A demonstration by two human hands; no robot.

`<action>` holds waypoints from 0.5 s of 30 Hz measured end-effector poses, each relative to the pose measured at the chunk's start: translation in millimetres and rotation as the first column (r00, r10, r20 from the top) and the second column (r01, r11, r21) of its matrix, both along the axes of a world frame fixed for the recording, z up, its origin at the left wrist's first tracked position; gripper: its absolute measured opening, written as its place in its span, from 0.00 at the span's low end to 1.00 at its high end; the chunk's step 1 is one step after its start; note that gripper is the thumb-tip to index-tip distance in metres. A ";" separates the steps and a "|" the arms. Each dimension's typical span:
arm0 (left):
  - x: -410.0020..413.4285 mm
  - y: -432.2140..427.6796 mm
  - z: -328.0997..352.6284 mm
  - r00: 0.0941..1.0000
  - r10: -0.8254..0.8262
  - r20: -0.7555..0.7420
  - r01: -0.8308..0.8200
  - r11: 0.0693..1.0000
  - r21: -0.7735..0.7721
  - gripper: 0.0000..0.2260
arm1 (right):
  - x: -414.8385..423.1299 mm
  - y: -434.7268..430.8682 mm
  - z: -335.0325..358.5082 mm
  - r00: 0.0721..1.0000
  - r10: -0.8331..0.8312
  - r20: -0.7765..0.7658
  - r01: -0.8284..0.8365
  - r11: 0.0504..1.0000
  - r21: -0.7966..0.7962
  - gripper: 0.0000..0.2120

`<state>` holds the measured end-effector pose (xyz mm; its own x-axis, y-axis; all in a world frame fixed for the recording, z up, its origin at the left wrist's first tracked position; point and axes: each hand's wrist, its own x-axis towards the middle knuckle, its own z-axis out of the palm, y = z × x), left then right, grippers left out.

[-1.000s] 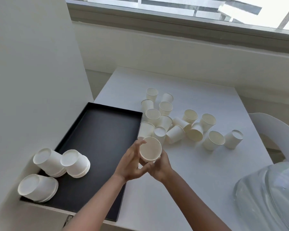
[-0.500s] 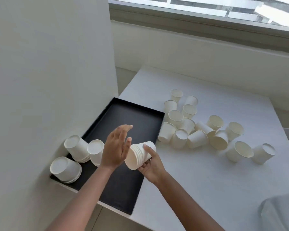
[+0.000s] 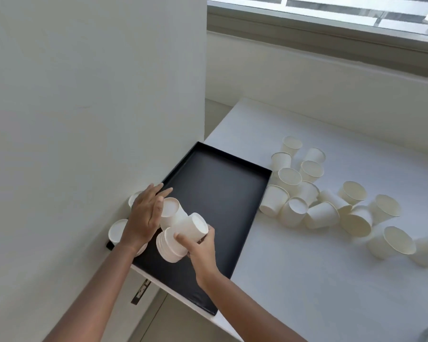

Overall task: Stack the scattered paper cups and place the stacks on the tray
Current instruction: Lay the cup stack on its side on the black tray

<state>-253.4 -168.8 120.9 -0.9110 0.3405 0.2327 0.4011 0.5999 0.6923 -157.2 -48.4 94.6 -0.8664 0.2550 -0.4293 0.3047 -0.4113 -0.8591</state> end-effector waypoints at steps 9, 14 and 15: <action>-2.0 -15.0 -14.6 0.996 0.020 0.085 -0.021 1.000 0.018 0.31 | -4.6 -34.5 -7.9 0.962 0.262 -0.078 -0.166 0.786 0.595 0.26; 0.1 -14.0 -11.1 0.998 -0.016 0.054 0.018 0.999 -0.043 0.32 | -5.7 -46.8 -14.7 0.914 0.405 -0.020 -0.238 0.576 0.782 0.30; 0.7 -13.7 -10.3 0.998 -0.029 0.051 0.032 0.998 -0.056 0.33 | -7.0 -47.7 -15.1 0.909 0.417 -0.018 -0.241 0.560 0.793 0.30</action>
<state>-252.7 -182.5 110.6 -0.9100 0.3795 0.1669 0.3855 0.6266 0.6774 -164.2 -96.1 79.5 -0.9951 0.0889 -0.0436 0.0832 0.5116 -0.8552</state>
